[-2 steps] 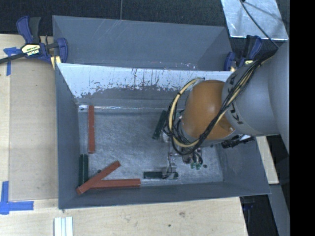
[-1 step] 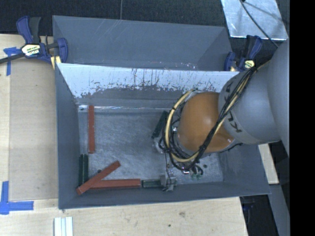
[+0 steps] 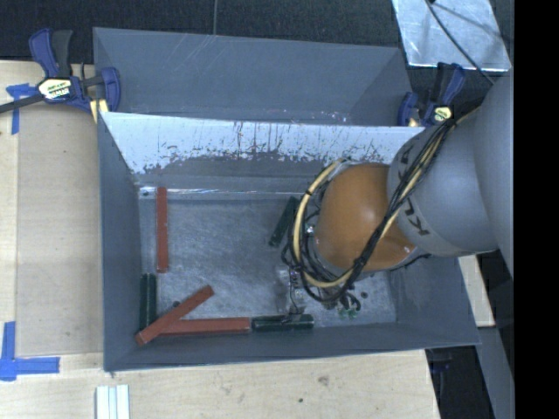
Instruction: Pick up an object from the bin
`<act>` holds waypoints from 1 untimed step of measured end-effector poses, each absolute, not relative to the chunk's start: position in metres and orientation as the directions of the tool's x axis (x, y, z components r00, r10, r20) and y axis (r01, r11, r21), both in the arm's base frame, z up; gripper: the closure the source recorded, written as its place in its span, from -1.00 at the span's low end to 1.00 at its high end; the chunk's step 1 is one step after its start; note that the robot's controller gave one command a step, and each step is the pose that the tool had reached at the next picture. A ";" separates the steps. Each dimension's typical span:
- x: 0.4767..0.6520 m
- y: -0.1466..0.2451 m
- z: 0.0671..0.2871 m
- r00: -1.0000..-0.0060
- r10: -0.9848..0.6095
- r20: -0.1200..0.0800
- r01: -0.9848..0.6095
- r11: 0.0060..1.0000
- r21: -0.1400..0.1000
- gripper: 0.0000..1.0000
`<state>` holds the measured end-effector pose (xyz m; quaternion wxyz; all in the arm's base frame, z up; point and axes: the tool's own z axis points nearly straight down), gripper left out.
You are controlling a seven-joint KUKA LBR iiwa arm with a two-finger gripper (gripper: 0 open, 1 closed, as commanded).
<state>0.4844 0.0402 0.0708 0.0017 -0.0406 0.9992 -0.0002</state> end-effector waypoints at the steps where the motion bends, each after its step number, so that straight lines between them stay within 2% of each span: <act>1: 0.520 0.056 0.115 -0.860 0.511 -0.005 0.511 0.860 0.003 1.00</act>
Offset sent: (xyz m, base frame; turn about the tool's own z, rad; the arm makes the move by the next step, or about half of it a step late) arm 0.0340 0.0155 0.0437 0.6182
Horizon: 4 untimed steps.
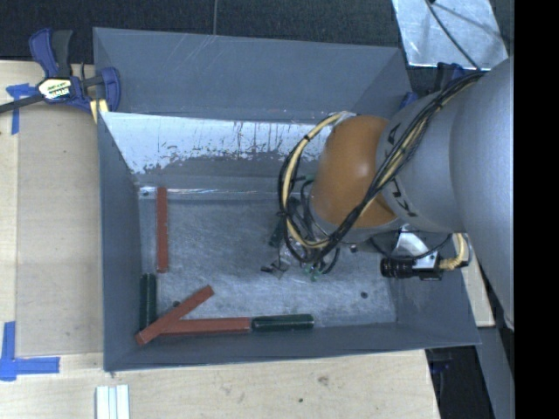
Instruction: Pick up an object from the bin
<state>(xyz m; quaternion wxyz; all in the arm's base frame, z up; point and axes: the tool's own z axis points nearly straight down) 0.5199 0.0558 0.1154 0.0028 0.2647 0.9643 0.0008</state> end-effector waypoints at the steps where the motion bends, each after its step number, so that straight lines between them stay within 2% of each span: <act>1: 0.519 0.055 0.114 -0.861 0.509 -0.003 0.509 0.861 0.001 -1.00; 2: 0.583 0.032 0.069 -0.893 0.451 -0.005 0.451 0.893 0.000 -1.00; 3: 0.582 0.036 0.074 -0.894 0.447 -0.003 0.447 0.894 0.004 1.00; 4: 0.581 0.035 0.071 -0.894 0.447 -0.002 0.447 0.894 0.001 -1.00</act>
Offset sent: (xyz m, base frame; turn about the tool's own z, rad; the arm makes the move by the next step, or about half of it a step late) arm 0.0000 0.0000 0.0000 0.0000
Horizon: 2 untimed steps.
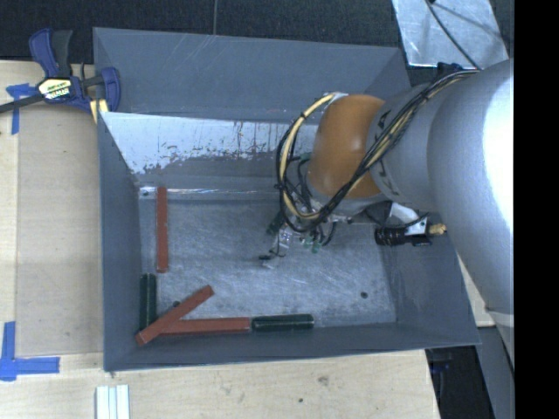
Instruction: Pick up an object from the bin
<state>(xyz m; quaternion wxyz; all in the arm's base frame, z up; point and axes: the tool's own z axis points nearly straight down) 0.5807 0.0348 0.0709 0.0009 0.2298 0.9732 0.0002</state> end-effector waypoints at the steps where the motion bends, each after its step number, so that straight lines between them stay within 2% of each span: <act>1: 0.584 0.033 0.075 -0.893 0.449 -0.016 0.449 0.894 0.005 1.00; 2: 0.623 -0.027 0.096 -0.899 0.438 -0.010 0.438 0.899 0.001 1.00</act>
Offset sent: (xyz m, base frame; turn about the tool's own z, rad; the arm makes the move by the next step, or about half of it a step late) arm 0.0000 0.0000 0.0000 0.0000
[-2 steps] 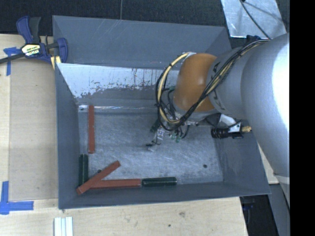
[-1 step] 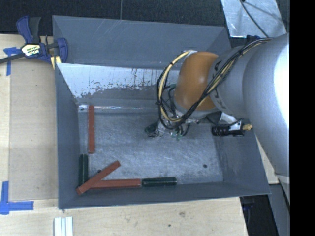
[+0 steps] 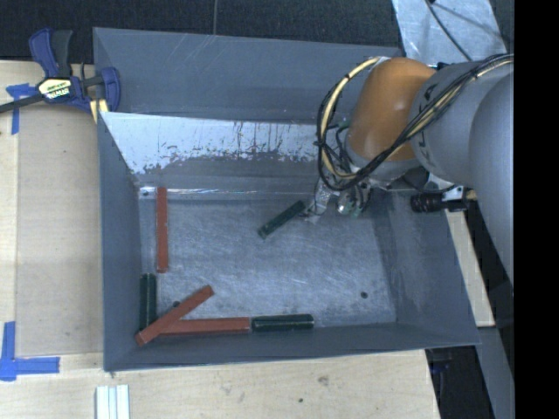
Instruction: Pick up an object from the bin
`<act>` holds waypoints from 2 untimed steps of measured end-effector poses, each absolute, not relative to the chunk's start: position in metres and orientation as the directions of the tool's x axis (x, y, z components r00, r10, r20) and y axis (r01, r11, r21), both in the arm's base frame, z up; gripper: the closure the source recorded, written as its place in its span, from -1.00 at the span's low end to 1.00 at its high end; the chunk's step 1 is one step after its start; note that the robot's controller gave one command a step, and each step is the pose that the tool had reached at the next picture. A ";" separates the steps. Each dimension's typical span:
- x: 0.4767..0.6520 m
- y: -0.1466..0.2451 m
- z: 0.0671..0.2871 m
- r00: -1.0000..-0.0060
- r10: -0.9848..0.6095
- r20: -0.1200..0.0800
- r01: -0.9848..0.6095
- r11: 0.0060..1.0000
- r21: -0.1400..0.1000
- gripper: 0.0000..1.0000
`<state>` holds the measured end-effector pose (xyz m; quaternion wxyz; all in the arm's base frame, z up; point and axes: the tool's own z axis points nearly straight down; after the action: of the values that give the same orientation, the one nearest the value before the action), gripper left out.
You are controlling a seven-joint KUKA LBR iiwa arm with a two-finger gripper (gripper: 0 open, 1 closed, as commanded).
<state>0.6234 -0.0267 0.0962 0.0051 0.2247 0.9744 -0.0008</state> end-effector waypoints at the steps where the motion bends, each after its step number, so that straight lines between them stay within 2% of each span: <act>1: 0.621 -0.022 0.094 -0.901 0.433 -0.004 0.433 0.901 0.001 -1.00; 2: 0.614 0.046 0.069 -0.957 0.290 0.002 0.290 0.957 0.001 -1.00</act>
Offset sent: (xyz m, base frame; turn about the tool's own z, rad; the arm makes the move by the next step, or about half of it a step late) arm 0.0000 0.0000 0.0000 0.0000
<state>0.6141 0.0459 0.0693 -0.0007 0.1468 0.9892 0.0005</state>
